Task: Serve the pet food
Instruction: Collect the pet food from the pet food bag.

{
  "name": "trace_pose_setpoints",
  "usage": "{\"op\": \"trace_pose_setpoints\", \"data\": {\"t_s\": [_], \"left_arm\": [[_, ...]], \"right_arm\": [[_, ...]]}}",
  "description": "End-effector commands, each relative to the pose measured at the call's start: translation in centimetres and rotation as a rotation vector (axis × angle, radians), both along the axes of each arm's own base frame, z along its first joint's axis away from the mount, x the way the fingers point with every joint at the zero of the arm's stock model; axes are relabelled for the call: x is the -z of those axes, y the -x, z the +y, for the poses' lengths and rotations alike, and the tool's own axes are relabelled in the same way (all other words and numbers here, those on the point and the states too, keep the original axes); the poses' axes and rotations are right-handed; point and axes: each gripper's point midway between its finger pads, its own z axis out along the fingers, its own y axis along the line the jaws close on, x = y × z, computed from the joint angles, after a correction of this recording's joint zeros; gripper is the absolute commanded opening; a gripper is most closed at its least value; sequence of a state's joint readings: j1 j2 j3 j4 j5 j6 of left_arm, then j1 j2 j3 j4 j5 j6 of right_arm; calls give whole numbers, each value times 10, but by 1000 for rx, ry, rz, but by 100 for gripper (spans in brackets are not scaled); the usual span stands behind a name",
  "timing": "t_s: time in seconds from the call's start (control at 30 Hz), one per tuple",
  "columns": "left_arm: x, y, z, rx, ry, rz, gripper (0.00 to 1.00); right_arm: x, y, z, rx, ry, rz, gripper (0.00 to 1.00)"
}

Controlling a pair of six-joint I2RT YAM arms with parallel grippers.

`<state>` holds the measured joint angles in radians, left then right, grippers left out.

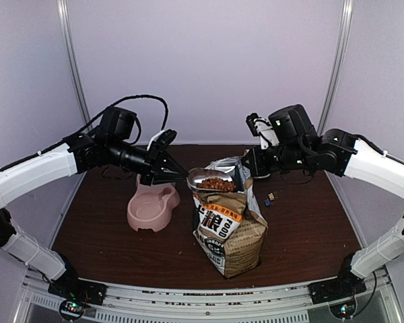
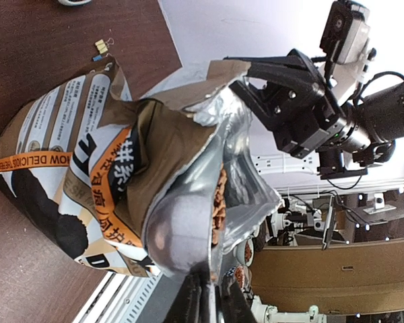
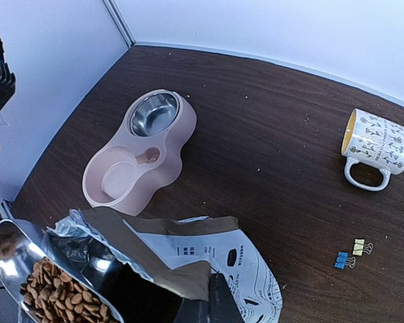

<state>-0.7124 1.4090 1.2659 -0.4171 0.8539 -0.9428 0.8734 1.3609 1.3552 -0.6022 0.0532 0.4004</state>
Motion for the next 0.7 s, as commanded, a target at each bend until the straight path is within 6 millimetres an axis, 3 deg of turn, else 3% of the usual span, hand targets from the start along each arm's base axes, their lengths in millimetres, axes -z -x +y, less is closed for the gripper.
{"op": "trace_pose_setpoints", "data": {"t_s": [0.0, 0.23, 0.67], "left_arm": [[-20, -15, 11, -82, 79, -49, 0], [-34, -22, 9, -115, 154, -68, 0], [-55, -13, 9, -80, 254, -66, 0]], "right_arm": [[-34, -17, -25, 124, -52, -101, 0], [-35, -17, -24, 123, -58, -99, 0], [-37, -16, -29, 136, -51, -107, 0]]}}
